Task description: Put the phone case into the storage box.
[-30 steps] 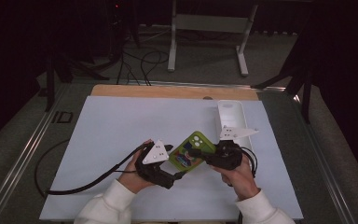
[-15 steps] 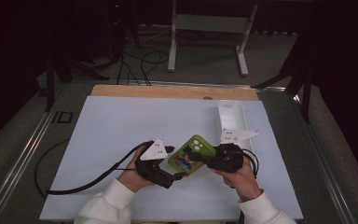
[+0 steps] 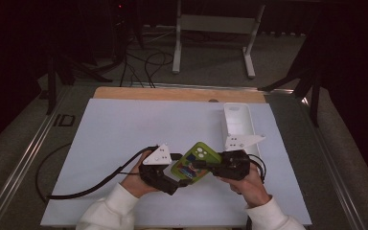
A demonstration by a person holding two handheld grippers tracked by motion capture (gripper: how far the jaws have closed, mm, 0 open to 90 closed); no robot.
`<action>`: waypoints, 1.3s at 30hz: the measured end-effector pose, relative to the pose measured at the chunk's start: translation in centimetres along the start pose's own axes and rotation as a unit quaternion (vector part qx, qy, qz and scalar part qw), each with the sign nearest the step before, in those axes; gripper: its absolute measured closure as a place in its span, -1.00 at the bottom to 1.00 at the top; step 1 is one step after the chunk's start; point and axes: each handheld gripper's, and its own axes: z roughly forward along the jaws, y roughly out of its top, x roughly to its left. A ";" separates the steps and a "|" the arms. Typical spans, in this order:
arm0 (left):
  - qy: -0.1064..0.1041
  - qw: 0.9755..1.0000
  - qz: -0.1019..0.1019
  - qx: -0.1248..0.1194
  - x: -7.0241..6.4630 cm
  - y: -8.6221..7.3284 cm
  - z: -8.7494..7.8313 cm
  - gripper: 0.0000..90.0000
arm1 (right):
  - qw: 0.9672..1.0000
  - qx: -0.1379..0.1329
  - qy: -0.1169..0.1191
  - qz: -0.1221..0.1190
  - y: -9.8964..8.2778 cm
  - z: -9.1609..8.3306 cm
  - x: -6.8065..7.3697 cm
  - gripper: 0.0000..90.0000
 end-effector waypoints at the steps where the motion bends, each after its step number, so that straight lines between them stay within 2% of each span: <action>1: -0.004 1.000 0.000 0.001 0.0 0.0 0.0 -0.62 | 1.000 -0.001 0.002 -0.002 0.0 0.0 0.0 0.98; 9: -0.020 1.000 -0.002 -0.001 0.0 -0.1 0.1 -0.36 | 1.000 0.007 0.016 -0.018 0.1 0.0 0.4 0.98; 22: -0.037 0.999 0.004 -0.001 0.0 -0.4 0.0 0.25 | 0.999 0.019 0.010 -0.025 -0.1 0.0 0.0 0.98; 28: -0.041 0.999 0.008 -0.001 -0.1 -0.5 0.1 0.36 | 0.999 0.020 0.016 -0.023 -0.3 -0.3 -0.3 0.98; 32: -0.055 0.998 0.012 -0.003 0.0 -0.6 -0.1 0.52 | 0.999 0.022 0.018 -0.026 -0.4 -0.4 -0.4 0.97; 36: -0.067 0.998 0.016 -0.004 0.0 -0.8 0.0 0.71 | 0.999 0.023 0.024 -0.035 -0.4 -0.5 -0.4 0.83; 39: -0.065 0.998 0.020 -0.005 -0.1 -0.8 0.0 0.71 | 0.999 0.024 0.020 -0.037 -0.4 -0.5 -0.3 0.68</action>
